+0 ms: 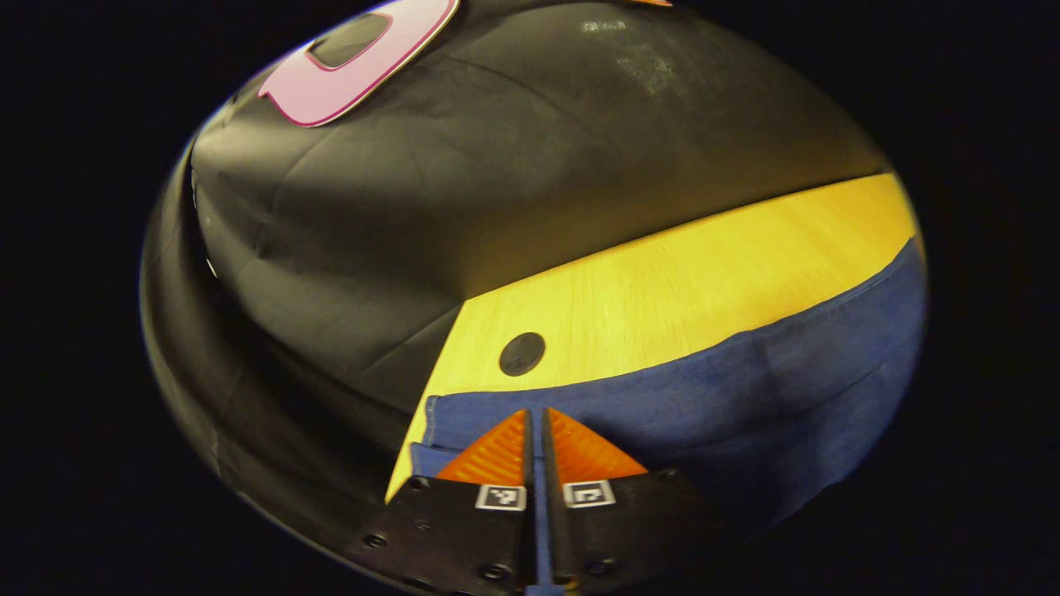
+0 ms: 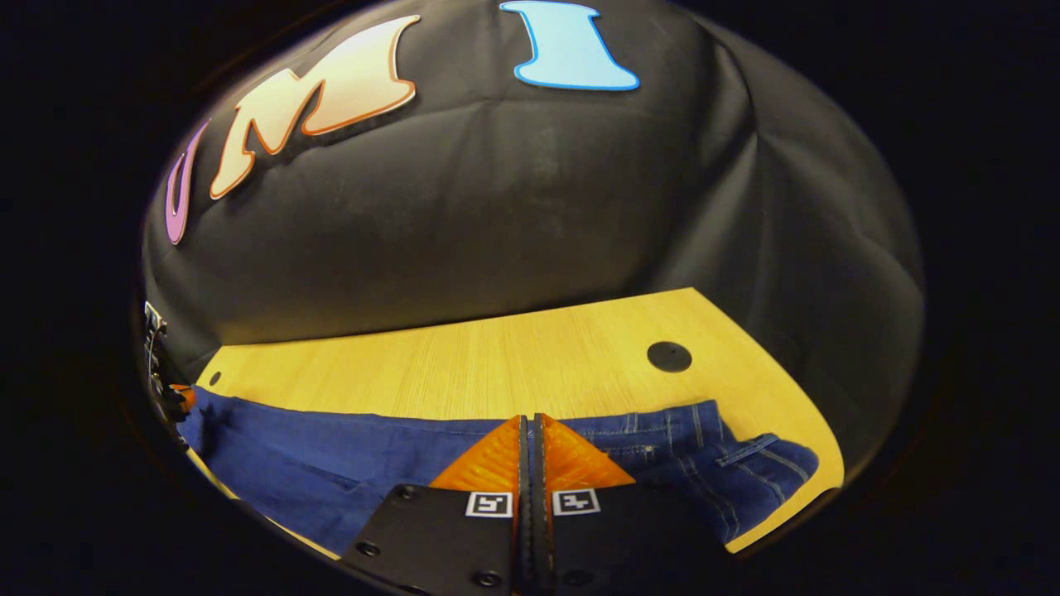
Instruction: Grasp the waist and the cuffs of the jeans and fold them to make the two legs overlap; first hold the waist and fold one-third of the jeans toward the cuffs, then hold the cuffs and fold the remaining one-third in the same direction to finish folding.
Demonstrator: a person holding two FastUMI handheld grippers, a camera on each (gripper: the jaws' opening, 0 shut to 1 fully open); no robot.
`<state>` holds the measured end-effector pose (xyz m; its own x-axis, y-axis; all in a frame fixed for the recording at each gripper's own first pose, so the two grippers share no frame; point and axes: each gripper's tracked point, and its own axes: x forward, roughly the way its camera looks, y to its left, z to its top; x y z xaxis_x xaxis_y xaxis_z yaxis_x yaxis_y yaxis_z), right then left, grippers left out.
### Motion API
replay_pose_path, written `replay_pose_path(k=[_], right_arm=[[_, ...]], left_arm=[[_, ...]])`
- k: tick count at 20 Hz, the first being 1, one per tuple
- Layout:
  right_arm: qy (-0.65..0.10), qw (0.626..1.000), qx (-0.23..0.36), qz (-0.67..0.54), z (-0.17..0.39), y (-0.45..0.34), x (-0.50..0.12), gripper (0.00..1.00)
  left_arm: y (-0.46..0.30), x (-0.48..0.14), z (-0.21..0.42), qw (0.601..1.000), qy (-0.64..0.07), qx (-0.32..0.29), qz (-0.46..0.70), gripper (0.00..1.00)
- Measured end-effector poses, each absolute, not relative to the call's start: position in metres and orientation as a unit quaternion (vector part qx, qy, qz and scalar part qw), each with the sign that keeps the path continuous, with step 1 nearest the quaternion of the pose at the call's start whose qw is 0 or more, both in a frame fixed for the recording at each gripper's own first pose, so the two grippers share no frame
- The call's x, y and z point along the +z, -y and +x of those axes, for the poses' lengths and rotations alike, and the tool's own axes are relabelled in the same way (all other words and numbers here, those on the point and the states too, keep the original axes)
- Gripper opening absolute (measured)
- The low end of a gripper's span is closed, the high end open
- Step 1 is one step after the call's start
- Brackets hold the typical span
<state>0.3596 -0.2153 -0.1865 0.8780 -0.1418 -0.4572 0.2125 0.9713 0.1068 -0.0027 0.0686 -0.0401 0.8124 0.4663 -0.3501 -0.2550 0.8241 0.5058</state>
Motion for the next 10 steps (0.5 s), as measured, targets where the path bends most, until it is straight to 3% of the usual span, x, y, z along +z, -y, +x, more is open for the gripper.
replay_pose_path(k=[2,3,5,10], right_arm=[[-0.239,0.963,-0.084,0.095,0.352,0.215,-0.186,0.1],[-0.242,0.962,-0.084,0.098,0.346,0.218,-0.186,0.39],[-0.239,0.961,-0.096,0.102,0.332,0.233,-0.173,0.96],[-0.24,0.948,-0.157,0.139,0.281,0.3,-0.158,0.98]], left_arm=[[-0.057,-0.045,-0.003,0.933,-0.226,0.186,0.209,0.8],[-0.053,-0.033,-0.007,0.937,-0.213,0.19,0.202,1.0],[-0.044,-0.021,-0.017,0.947,-0.193,0.187,0.178,0.95],[-0.025,0.01,-0.071,0.96,-0.16,0.185,0.137,0.95]])
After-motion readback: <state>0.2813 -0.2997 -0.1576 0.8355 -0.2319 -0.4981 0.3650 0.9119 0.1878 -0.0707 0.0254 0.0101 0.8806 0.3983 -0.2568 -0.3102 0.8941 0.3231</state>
